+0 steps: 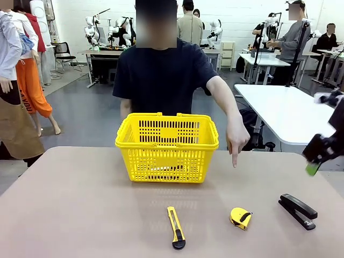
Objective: Place the items the person wants into the basket.
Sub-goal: Pick up the item the person points to and place it in the Market Basket.
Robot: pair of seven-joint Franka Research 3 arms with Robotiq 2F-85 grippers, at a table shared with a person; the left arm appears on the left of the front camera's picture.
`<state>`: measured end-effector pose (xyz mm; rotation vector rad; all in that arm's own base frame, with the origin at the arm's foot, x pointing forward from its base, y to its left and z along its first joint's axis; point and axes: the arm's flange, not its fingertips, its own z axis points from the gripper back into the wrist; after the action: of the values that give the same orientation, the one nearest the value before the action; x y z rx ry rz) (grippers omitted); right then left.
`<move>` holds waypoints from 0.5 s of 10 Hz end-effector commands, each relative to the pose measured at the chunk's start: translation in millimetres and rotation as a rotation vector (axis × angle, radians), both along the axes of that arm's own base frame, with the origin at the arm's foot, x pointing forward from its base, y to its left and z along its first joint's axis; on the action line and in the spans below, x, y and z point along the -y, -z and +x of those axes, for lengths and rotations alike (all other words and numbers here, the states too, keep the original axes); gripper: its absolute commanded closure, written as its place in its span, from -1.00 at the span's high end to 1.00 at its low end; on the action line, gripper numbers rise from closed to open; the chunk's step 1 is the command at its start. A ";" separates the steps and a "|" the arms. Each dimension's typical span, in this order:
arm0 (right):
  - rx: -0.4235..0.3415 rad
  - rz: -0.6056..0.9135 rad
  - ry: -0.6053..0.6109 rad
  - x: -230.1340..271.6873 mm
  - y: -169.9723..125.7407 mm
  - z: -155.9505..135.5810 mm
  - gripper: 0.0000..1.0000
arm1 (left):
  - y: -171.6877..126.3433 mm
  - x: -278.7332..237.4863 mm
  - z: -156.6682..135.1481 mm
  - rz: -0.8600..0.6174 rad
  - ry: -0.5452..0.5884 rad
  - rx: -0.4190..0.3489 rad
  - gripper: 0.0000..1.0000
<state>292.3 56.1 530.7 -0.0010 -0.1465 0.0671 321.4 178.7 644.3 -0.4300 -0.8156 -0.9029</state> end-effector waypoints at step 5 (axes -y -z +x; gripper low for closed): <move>-0.049 -0.003 -0.106 -40.1 53.7 8.6 1.00 | -0.1 -1.3 0.1 -0.003 0.000 0.018 1.00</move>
<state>301.3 102.4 487.2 -0.0124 -0.0891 0.1827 321.4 178.7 644.4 -0.4297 -0.8158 -0.9028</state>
